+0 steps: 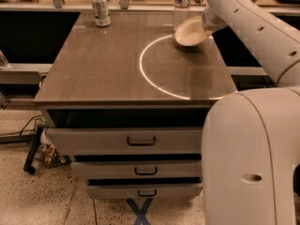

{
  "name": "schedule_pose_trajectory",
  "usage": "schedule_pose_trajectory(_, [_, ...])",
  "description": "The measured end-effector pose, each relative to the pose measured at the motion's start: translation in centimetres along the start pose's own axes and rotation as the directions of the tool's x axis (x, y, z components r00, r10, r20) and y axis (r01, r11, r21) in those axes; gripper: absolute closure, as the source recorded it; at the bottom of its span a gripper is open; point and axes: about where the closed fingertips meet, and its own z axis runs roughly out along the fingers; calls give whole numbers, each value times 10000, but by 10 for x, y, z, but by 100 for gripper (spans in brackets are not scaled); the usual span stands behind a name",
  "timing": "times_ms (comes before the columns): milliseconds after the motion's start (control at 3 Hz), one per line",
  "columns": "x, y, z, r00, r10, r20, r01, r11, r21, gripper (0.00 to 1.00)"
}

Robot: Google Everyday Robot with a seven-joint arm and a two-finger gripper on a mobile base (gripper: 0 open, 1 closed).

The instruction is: Move paper bowl near water bottle

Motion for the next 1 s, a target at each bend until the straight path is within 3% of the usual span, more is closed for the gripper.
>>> schedule_pose_trajectory(333, [4, -4, 6, 9995, 166, -256, -162, 9998, 142, 51])
schedule_pose_trajectory(1000, [5, -10, 6, 9991, 238, -358, -228, 9993, 285, 4])
